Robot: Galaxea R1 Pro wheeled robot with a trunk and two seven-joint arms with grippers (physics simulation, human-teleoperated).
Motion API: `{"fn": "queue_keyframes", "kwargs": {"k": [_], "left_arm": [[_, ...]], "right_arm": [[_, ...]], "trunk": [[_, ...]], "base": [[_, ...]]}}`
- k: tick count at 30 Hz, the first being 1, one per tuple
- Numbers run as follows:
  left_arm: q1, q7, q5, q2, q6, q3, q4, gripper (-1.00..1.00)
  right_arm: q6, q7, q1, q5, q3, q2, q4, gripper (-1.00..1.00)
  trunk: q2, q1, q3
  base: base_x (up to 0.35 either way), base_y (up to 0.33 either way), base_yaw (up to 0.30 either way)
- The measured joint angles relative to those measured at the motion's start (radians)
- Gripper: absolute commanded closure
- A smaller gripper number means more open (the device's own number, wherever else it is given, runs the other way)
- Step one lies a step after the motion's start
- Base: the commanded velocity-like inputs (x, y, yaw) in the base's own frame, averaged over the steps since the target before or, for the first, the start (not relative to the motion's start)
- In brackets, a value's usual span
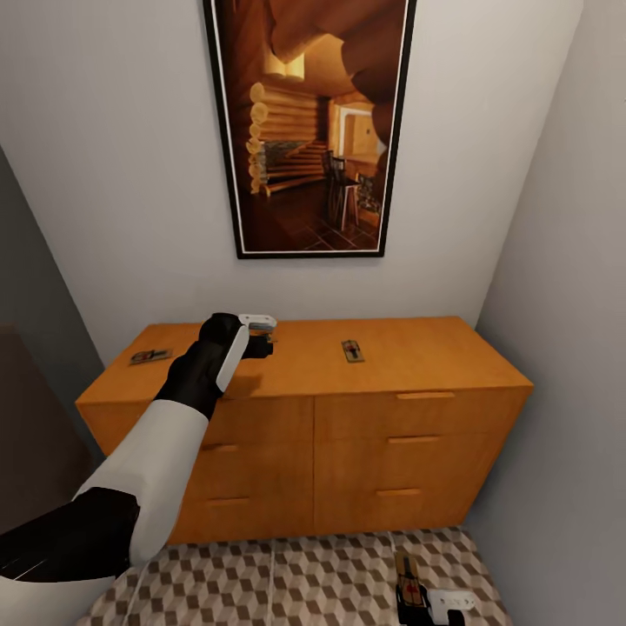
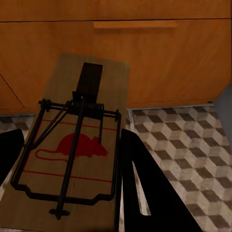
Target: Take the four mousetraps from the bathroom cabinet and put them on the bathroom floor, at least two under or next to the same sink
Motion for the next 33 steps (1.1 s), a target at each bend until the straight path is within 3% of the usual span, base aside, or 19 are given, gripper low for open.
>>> {"fn": "queue_keyframes", "kwargs": {"k": [12,22,33], "left_arm": [[0.0,0.001,0.0,0.0,0.0,0.0,-0.004,-1.0],[0.0,0.001,0.0,0.0,0.0,0.0,0.0,-1.0],[0.0,0.0,0.0,0.0,0.0,0.0,0.0,-1.0]], "right_arm": [[0.004,-0.004,0.0,0.0,-0.001,0.001,0.001,1.0],[0.138,0.0,0.0,0.0,0.0,0.002,0.001,1.0],[0.144,0.004,0.0,0.004,0.0,-0.007,0.001,1.0]], "trunk": [[0.0,0.0,0.0],[0.0,0.0,0.0],[0.0,0.0,0.0]], "base": [[0.053,-0.075,0.0],[0.18,-0.003,0.0],[0.236,0.0,0.0]]}}
